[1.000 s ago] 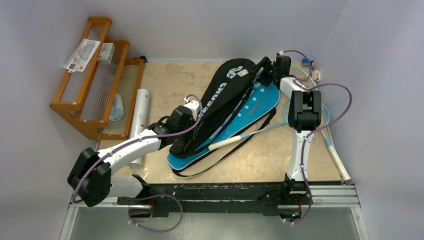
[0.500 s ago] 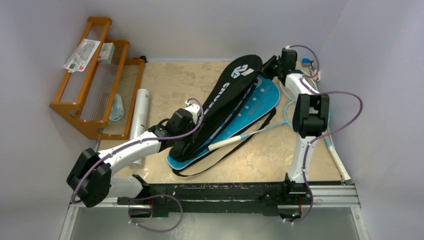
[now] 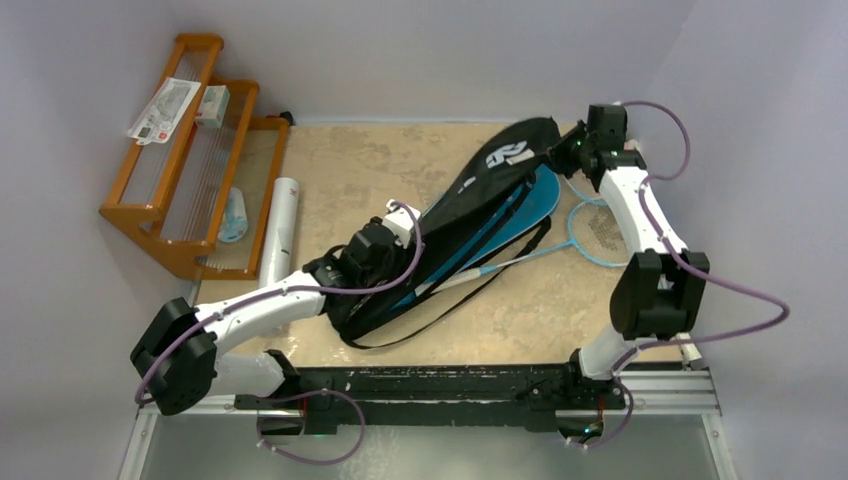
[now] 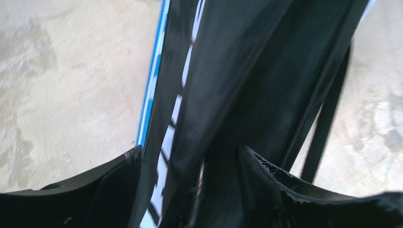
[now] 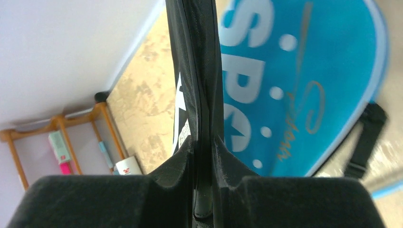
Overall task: Pack up the badminton gear
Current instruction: Zip the racket bag at the center of the board.
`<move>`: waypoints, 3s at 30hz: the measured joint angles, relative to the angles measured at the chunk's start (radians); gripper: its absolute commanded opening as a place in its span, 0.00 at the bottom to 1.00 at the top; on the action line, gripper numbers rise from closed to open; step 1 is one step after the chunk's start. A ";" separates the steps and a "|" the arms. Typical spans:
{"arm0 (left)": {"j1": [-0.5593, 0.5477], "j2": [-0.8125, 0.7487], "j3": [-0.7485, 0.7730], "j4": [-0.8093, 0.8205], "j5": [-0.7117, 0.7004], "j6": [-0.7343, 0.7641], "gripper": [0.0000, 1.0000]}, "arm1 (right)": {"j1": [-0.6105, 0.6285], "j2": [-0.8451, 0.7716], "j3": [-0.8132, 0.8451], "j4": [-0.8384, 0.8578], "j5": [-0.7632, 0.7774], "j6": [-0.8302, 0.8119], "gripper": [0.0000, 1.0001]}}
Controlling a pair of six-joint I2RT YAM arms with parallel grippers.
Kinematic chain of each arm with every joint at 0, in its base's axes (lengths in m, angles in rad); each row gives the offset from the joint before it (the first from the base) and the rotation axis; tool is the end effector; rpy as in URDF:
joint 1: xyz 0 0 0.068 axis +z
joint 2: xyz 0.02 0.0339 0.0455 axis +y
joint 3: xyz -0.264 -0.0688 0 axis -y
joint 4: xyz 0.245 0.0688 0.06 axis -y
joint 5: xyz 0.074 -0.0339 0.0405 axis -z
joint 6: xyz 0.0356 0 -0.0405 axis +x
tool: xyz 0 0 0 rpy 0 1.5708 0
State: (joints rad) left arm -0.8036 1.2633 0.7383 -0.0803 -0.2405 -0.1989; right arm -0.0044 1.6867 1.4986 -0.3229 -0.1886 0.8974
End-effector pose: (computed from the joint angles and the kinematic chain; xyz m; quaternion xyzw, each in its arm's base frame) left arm 0.1945 -0.1895 0.2325 0.2087 0.8560 -0.1283 0.4552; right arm 0.3975 0.0049 0.3356 0.3315 0.7939 0.2906 0.4188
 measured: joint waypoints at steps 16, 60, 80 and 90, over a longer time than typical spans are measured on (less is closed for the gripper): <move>-0.048 0.072 0.196 0.151 0.275 0.137 0.81 | 0.004 -0.295 -0.342 -0.095 0.120 0.135 0.09; -0.093 0.594 0.635 0.284 0.589 -0.551 0.22 | 0.004 -0.538 -0.472 -0.130 0.111 0.125 0.08; -0.093 0.657 0.660 0.341 0.686 -0.621 0.25 | 0.003 -0.579 -0.507 -0.132 0.088 0.105 0.07; -0.093 0.669 0.660 0.376 0.653 -0.645 0.00 | 0.001 -0.609 -0.542 -0.112 0.081 0.105 0.05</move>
State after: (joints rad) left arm -0.8970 1.9327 1.3987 0.2955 0.4126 -0.8440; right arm -0.0032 1.0775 0.9565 -0.4351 -0.1074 1.0027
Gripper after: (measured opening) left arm 0.009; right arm 0.147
